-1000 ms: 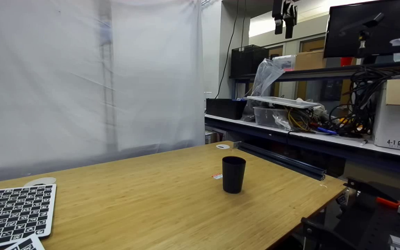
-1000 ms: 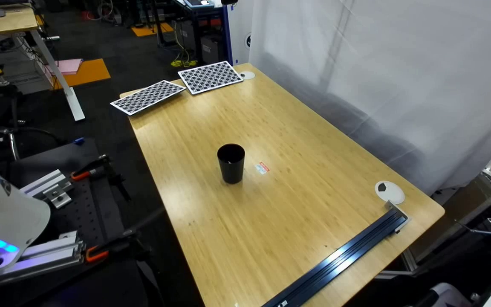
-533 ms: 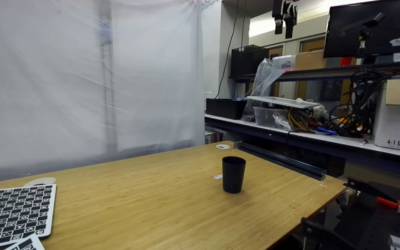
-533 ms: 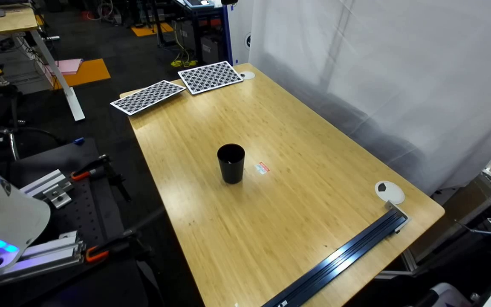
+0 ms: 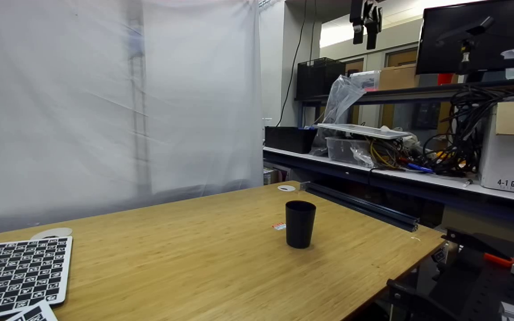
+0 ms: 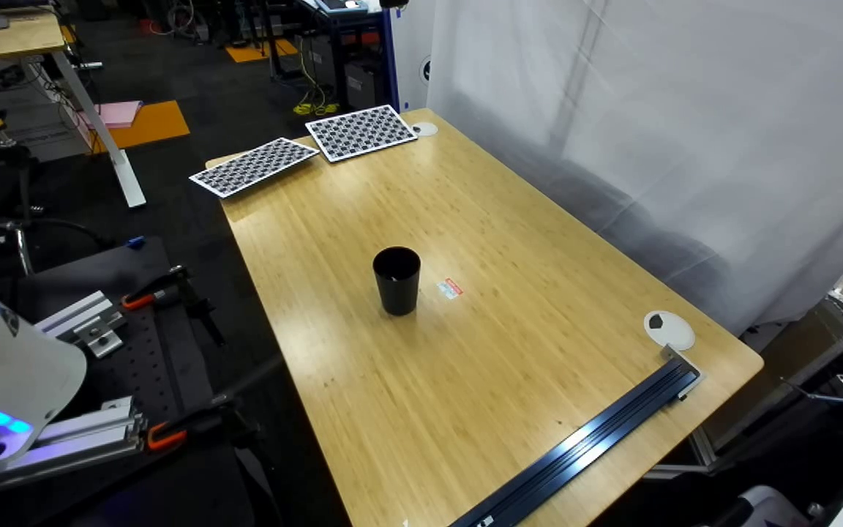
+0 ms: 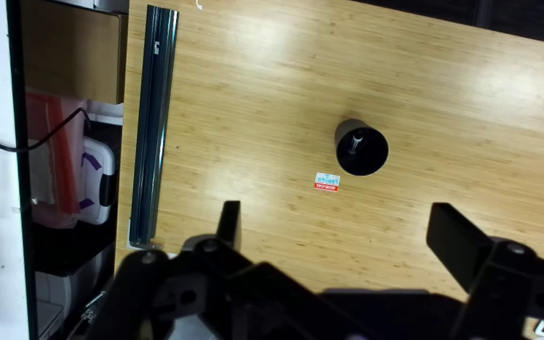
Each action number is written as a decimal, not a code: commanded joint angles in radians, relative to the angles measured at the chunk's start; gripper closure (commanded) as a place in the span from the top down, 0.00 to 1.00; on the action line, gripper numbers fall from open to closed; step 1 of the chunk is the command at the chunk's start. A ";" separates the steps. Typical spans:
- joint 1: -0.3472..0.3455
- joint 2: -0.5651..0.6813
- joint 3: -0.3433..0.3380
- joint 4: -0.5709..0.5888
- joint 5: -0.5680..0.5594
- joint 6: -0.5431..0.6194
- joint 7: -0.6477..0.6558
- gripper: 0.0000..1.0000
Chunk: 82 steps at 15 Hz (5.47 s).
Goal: Take the marker out of the cup and put it on the table
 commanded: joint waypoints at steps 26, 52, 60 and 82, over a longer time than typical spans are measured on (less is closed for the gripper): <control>-0.003 0.055 0.002 0.031 0.014 -0.010 -0.028 1.00; -0.001 0.898 0.166 0.827 0.152 -0.408 0.108 1.00; -0.018 0.916 0.166 0.807 0.162 -0.469 0.143 1.00; -0.029 0.916 0.155 0.458 0.206 0.030 0.291 1.00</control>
